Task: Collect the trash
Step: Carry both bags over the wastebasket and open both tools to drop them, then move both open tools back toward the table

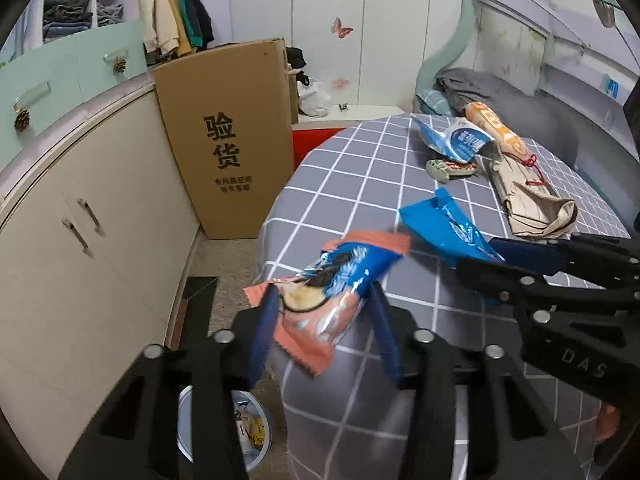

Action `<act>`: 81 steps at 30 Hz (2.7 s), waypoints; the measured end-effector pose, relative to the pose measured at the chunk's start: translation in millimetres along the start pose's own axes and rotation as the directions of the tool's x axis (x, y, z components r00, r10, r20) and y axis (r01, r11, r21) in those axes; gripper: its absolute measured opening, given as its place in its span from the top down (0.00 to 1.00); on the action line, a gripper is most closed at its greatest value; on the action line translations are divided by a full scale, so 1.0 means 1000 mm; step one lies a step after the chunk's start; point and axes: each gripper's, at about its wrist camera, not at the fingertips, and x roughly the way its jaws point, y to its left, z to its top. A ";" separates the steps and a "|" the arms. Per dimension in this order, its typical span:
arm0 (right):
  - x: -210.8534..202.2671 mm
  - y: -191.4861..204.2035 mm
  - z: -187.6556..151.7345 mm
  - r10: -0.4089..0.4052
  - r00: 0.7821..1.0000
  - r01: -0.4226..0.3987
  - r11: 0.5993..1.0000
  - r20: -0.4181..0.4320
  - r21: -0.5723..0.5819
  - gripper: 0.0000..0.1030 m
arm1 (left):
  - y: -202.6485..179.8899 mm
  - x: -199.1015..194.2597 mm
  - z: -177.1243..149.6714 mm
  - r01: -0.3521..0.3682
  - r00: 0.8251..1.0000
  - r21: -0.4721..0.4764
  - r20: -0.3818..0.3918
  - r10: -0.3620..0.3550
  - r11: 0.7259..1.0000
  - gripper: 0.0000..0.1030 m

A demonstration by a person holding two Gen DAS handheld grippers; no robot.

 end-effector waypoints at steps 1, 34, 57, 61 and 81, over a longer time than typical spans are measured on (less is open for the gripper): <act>0.000 -0.001 0.000 0.004 1.000 -0.004 1.000 0.000 0.002 0.68 | -0.001 0.000 0.001 0.007 1.000 0.003 -0.001 -0.007 1.000 0.64; 0.073 0.220 -0.014 0.284 0.946 -0.316 0.919 -0.159 -0.235 0.42 | 0.218 -0.059 -0.123 -0.364 0.931 -0.451 -0.204 0.304 0.815 0.74; 0.074 0.213 -0.020 0.233 0.967 -0.252 0.938 -0.105 -0.238 0.37 | 0.221 -0.044 -0.129 -0.336 0.940 -0.454 -0.215 0.265 0.825 0.73; 0.067 0.211 -0.017 0.239 0.969 -0.248 0.939 -0.068 -0.237 0.36 | 0.220 -0.046 -0.125 -0.338 0.940 -0.453 -0.210 0.270 0.825 0.73; 0.037 0.190 -0.010 0.244 0.970 -0.236 0.951 0.018 -0.199 0.35 | 0.206 -0.064 -0.110 -0.324 0.946 -0.513 -0.161 0.282 0.795 0.29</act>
